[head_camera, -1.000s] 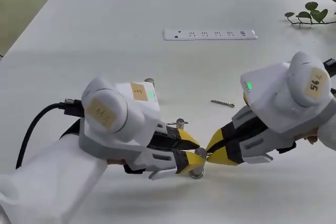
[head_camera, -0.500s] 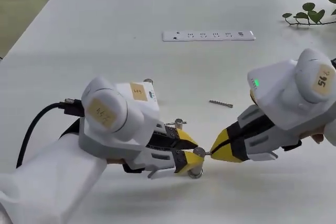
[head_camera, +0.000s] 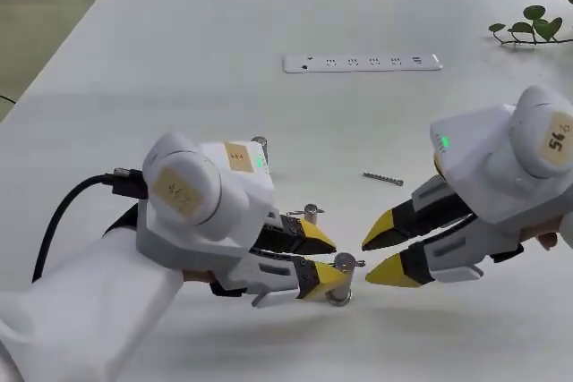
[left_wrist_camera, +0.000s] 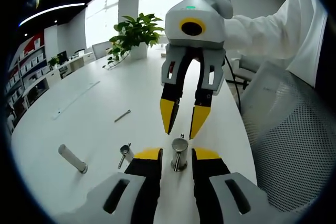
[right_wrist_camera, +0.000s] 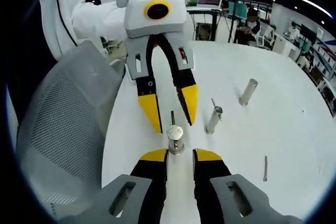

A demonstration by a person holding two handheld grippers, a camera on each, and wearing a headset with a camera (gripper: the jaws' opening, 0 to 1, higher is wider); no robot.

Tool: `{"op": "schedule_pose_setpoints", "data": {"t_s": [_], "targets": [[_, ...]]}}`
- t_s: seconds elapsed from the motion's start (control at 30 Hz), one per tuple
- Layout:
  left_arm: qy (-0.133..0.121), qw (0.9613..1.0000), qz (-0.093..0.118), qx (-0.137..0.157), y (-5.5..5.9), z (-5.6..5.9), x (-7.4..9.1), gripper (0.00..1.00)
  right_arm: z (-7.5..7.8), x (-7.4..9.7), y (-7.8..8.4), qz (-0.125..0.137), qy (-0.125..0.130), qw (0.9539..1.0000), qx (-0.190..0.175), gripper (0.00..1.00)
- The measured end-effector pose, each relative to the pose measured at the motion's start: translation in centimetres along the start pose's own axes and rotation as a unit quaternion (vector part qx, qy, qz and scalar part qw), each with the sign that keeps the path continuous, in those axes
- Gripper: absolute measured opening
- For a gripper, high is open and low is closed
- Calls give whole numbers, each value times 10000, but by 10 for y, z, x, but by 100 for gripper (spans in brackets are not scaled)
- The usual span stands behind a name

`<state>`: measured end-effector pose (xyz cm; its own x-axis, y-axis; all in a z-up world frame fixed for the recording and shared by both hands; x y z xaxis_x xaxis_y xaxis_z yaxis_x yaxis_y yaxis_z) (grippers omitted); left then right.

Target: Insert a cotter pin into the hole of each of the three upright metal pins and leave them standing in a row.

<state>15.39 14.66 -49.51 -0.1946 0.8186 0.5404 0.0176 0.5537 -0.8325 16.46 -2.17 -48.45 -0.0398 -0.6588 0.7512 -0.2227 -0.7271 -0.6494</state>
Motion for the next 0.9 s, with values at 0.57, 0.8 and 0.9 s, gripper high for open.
{"op": "schedule_pose_setpoints", "data": {"t_s": [0.57,0.8,0.9], "targets": [[-234,9988,172,395,21,12,16,82,-8,-18,-4,393,-213,9984,-339,15],[-383,9976,193,535,25,15,19,87,-8,-23,-7,457,-245,9981,-340,14],[-429,9971,184,605,28,15,20,89,-8,-25,-8,463,-244,9980,-345,14]]}}
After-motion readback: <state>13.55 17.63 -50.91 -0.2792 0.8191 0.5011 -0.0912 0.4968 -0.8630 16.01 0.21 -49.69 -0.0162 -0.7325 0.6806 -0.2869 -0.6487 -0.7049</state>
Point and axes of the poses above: the centre of the closed fingertips' face, and the gripper's own axes: x roughly backward along the fingers, z roughly to its right, y roughly out of its underside, the point moved 10 cm from there along x, roughly backward along the fingers, and after that the axes turned 10 degrees about -x, right-handed, at the moved point
